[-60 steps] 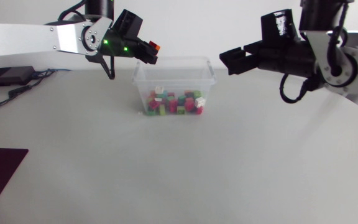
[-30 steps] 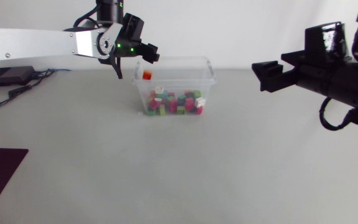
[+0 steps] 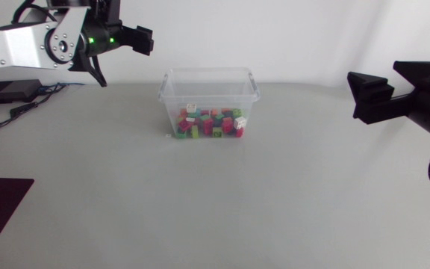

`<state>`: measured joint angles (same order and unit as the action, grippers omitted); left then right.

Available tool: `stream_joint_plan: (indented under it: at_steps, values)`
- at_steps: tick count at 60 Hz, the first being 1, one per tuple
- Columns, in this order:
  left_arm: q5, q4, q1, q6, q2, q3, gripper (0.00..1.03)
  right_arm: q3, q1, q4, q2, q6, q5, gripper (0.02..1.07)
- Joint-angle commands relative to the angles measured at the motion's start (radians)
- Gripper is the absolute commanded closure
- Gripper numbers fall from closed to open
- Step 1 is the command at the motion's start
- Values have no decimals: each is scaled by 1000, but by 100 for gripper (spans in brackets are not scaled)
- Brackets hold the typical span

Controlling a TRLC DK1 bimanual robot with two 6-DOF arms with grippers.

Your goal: Place the duplo bricks in the container

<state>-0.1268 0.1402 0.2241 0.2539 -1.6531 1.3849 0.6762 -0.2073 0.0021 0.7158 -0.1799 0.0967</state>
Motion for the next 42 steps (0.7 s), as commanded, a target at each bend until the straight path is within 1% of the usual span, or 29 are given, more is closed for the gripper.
stream_joint_plan:
  at_steps: [1, 5, 12, 18, 20, 22, 28, 42]
  values:
    - [-10, 18, -14, -18, 81, -70, 4, -44, 5, -16, -52, -24, 28, 7]
    - [-11, 33, -32, -15, 134, -127, 4, -56, 5, -37, -78, -33, 40, 7]
    - [-11, 73, -54, -1, 227, -234, 4, -98, 6, -39, -136, -59, 69, 7]
    - [-11, 156, -80, 7, 328, -363, 4, -150, 9, -47, -207, -70, 89, 7]
    - [-11, 167, -85, 7, 349, -388, 4, -164, 9, -54, -225, -72, 89, 7]
    - [-11, 203, -100, 7, 400, -446, 4, -178, 11, -63, -246, -72, 90, 7]
    - [-11, 277, -114, -10, 497, -566, 4, -213, 22, -79, -294, -84, 94, 7]
    - [-10, 295, -189, -42, 679, -742, 6, -268, 55, -131, -429, -96, 94, 7]
